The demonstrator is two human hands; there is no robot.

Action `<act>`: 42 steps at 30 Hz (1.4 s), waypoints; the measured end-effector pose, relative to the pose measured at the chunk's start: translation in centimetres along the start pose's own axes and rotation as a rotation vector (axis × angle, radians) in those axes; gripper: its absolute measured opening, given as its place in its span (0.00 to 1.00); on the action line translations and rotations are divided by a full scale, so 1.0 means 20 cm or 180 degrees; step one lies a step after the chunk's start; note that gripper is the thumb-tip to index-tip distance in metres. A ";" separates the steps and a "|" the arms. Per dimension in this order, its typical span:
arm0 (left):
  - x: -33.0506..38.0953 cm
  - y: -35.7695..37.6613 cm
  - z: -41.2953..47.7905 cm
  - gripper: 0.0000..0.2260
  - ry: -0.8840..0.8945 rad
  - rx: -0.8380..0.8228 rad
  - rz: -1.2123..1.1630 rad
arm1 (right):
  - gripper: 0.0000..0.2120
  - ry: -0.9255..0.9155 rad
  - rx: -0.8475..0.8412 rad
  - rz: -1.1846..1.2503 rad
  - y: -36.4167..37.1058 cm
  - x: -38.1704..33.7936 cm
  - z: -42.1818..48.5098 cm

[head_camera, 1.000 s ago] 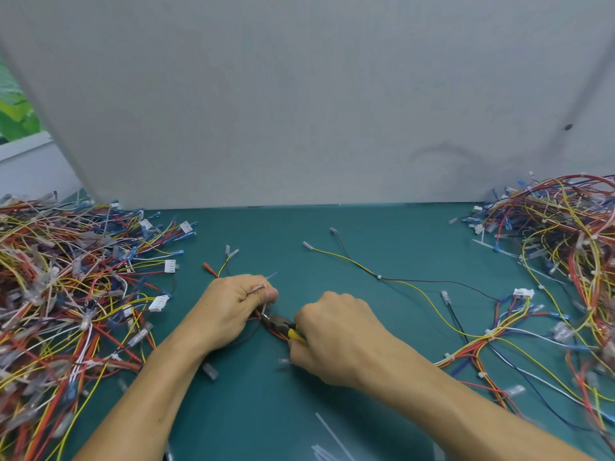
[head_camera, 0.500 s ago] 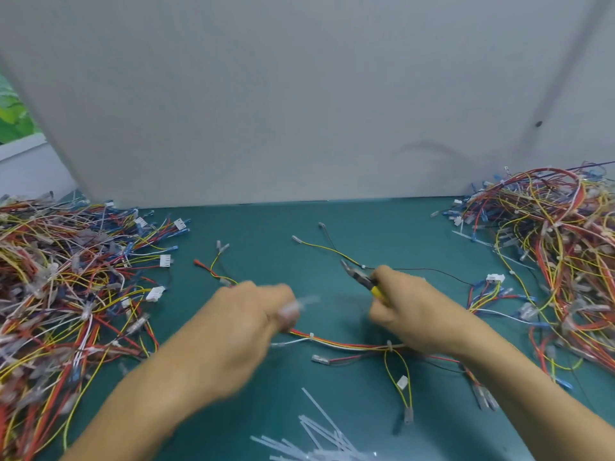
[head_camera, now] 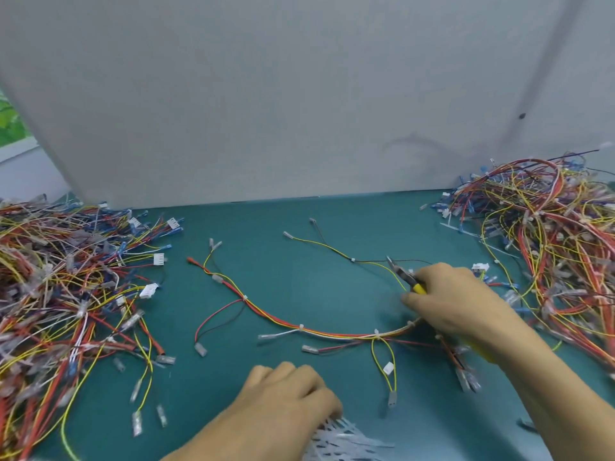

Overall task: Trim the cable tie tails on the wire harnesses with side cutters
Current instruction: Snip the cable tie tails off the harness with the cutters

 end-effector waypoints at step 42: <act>-0.81 -0.53 0.19 0.09 0.0310 0.3138 -0.4977 | 0.08 -0.0590 0.0267 0.5013 -0.15 -0.21 0.29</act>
Point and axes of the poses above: each hand's wrist, its own z-axis towards the middle knuckle, its own y-axis out of the palm, x = y × z, the point moved 8 cm from there along z, towards the middle knuckle, and after that the axes turned 13 degrees about -x, right-handed, at the moved point
